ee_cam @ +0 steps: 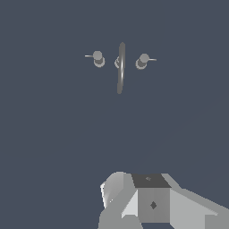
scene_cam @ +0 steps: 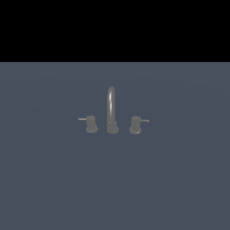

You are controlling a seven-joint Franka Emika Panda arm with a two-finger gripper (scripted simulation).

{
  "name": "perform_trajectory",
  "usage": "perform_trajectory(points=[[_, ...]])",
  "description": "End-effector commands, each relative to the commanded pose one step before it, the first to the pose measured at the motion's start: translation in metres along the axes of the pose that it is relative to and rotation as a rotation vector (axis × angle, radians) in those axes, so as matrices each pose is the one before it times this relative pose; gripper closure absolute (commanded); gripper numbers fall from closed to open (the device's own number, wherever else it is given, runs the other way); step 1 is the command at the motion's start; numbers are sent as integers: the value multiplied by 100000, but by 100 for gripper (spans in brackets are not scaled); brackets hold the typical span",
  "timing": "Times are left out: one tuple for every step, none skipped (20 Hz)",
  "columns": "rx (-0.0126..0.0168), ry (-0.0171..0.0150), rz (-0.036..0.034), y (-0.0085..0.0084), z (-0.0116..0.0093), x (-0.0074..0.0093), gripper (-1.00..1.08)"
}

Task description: Turn on the faucet by rotating a designated handle.

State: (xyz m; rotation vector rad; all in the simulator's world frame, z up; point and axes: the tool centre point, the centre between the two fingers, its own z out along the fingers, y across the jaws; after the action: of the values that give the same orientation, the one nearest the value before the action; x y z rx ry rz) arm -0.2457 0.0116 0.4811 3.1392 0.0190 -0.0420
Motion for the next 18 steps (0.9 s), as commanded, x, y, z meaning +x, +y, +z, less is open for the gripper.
perform_trajectory(points=[[64, 42, 69, -62, 68, 7, 108], [0, 0, 0, 21, -11, -11, 108], [-15, 2, 67, -3, -1, 31, 108], [-1, 4, 249, 14, 15, 76, 108], [2, 7, 408, 19, 31, 120, 108], [6, 9, 561, 22, 47, 165, 108], [9, 11, 714, 26, 62, 209, 108], [12, 13, 858, 29, 77, 252, 108], [13, 15, 991, 33, 90, 291, 108], [13, 17, 1113, 37, 102, 327, 108], [13, 19, 1241, 38, 116, 366, 108], [15, 21, 1379, 39, 133, 406, 108], [18, 23, 1527, 38, 154, 449, 108], [20, 25, 1672, 36, 175, 492, 108], [21, 27, 1816, 34, 198, 533, 108], [23, 29, 1961, 28, 222, 576, 108], [25, 31, 2113, 22, 250, 619, 108], [27, 33, 2262, 14, 279, 661, 108]])
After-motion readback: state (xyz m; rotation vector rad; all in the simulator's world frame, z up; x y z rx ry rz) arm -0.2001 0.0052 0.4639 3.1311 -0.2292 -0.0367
